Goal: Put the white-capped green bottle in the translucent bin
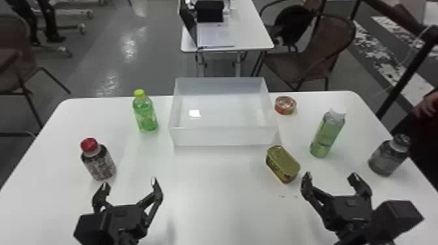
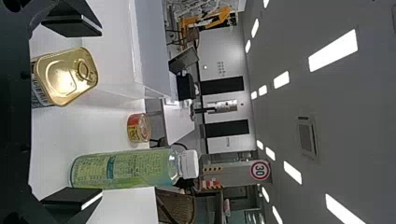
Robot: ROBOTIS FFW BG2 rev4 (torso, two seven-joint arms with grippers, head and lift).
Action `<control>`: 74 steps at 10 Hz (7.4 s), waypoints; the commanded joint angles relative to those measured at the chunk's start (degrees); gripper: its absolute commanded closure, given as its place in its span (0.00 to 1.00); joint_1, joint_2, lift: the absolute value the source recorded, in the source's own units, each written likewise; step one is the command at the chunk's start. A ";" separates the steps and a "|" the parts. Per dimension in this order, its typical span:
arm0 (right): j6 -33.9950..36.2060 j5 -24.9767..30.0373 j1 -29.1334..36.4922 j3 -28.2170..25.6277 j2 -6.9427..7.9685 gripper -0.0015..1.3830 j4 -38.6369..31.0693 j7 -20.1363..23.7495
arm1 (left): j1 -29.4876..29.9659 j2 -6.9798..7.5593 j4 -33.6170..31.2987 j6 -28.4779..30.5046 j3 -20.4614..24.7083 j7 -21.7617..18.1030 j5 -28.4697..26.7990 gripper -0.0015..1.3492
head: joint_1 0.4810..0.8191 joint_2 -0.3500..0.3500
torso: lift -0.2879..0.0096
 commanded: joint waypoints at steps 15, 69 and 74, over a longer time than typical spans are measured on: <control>-0.71 1.68 -18.11 -2.55 -0.18 0.07 18.29 -3.25 | 0.22 -0.52 0.29 -0.53 -0.18 0.00 0.58 0.11 | 0.63 0.42 | 0.58; 10.10 -8.17 -28.22 2.11 -1.85 0.04 16.62 27.34 | -1.97 -0.17 3.27 -2.90 -1.32 -1.76 5.24 0.11 | 0.63 0.63 | 0.58; 7.29 -7.20 -6.60 0.62 -1.93 0.03 4.58 16.00 | -1.71 0.18 3.01 -3.60 -1.23 -1.76 4.80 0.11 | 0.63 0.60 | 0.58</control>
